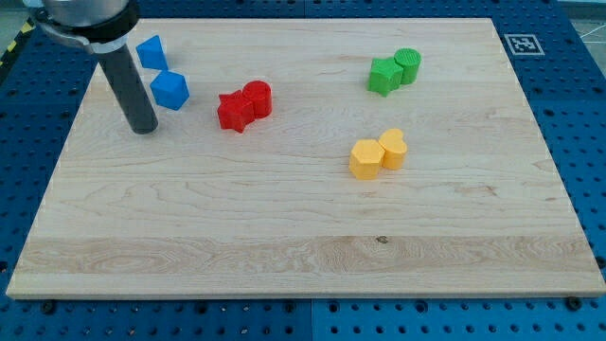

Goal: Move the blue cube closer to the blue triangle

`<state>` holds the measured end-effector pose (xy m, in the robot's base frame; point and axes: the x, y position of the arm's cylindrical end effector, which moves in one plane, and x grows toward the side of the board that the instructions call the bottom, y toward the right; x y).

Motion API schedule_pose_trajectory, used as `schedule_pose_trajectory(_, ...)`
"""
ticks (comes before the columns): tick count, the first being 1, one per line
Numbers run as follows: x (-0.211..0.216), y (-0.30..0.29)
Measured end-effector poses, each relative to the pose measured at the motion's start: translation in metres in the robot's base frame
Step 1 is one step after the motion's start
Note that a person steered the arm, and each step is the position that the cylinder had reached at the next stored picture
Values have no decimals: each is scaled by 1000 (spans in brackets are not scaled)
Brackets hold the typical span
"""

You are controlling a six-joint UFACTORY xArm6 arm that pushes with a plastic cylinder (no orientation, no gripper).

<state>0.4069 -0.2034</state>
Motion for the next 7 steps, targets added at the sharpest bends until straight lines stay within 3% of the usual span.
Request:
schedule_pose_trajectory(1, -41, 1)
schedule_pose_trajectory(3, -66, 1)
schedule_pose_trajectory(4, -32, 1)
schedule_pose_trajectory(5, -16, 36)
schedule_pose_trajectory(7, -29, 63)
